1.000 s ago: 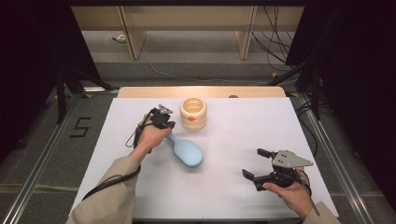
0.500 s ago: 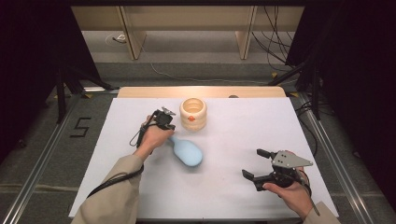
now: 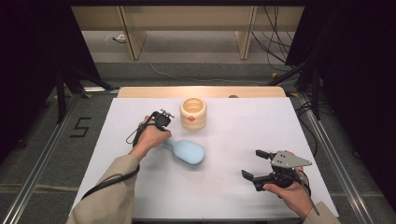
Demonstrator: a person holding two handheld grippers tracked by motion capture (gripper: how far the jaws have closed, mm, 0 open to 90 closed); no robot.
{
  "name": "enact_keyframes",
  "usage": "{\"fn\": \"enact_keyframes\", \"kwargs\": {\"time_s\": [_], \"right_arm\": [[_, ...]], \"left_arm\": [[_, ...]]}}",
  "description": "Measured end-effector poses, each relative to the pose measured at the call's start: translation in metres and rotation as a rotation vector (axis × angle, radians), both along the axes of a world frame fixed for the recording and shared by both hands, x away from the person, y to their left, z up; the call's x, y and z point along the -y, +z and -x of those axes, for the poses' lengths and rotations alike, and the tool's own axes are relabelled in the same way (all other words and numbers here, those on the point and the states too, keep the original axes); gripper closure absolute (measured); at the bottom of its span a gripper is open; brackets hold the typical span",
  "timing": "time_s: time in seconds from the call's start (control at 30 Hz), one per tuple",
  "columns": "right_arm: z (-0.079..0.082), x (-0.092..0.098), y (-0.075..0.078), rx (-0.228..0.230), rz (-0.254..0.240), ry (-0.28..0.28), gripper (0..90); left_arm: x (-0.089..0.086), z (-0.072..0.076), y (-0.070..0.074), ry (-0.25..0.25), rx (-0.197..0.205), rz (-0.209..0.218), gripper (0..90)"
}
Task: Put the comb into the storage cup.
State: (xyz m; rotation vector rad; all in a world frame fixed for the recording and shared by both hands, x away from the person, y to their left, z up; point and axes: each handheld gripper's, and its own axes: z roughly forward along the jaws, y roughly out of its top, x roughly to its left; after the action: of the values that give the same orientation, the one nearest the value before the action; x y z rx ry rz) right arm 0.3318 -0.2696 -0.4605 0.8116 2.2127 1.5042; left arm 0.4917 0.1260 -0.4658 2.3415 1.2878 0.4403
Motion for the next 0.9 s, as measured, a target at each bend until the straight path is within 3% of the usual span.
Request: {"fn": "enact_keyframes", "kwargs": {"time_s": [0.33, 0.9], "right_arm": [[0.0, 0.0, 0.0, -0.009, -0.007, 0.002, 7.9], [-0.001, 0.0, -0.001, -0.015, -0.006, -0.003, 9.2]], "left_arm": [[-0.02, 0.023, 0.003, -0.019, -0.095, 0.012, 89.9], [-0.025, 0.044, 0.006, -0.054, -0.142, 0.025, 89.9]]}}
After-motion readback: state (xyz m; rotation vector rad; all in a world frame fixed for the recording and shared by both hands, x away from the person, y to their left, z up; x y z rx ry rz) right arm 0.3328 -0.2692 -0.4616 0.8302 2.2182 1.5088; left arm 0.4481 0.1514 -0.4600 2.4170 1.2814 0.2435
